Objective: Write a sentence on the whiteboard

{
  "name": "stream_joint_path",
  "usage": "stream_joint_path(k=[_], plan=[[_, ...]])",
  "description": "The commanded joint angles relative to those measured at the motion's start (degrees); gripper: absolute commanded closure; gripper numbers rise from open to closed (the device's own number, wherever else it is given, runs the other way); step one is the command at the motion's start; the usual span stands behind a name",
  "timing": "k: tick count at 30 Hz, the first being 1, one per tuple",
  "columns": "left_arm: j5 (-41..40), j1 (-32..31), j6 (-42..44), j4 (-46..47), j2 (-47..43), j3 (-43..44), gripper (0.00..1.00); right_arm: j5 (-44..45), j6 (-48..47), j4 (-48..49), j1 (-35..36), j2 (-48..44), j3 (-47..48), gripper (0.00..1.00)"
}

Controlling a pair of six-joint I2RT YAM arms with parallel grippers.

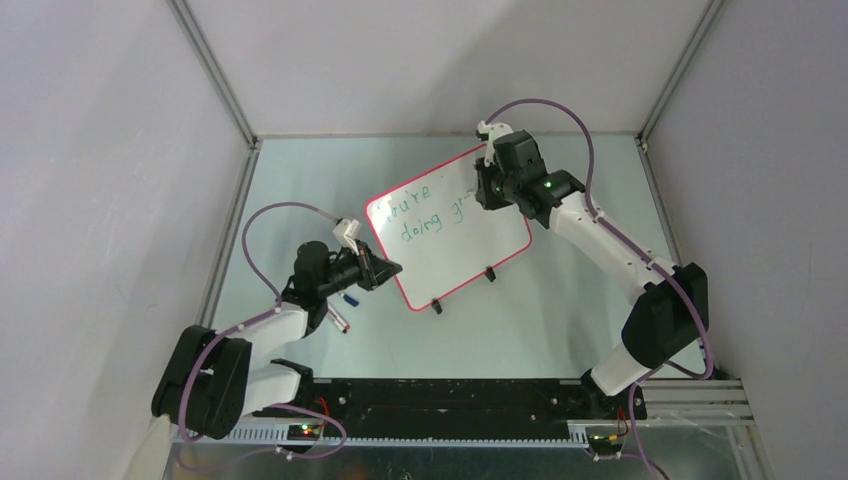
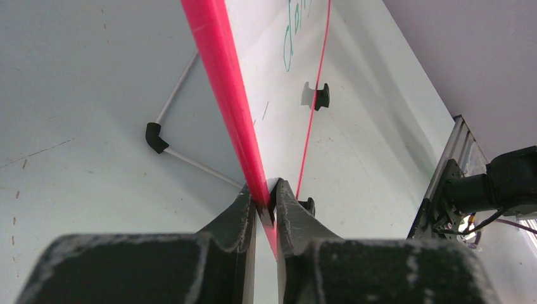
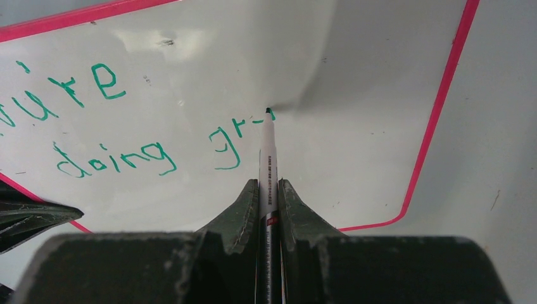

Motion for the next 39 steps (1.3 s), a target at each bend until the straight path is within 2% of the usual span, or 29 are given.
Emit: stream_joint_path(k=[1,39], plan=[[-6.5,0.5,5.8,-3.8,1.1,0.5,0.98,-0.8,0.0,1.6,0.6,0.8,2.7,1.00],[-6.5,0.6,5.7,-3.7,1.0,0.4,0.98,0.3,0.7,0.7,1.8,-2.5,-4.6,1.00]])
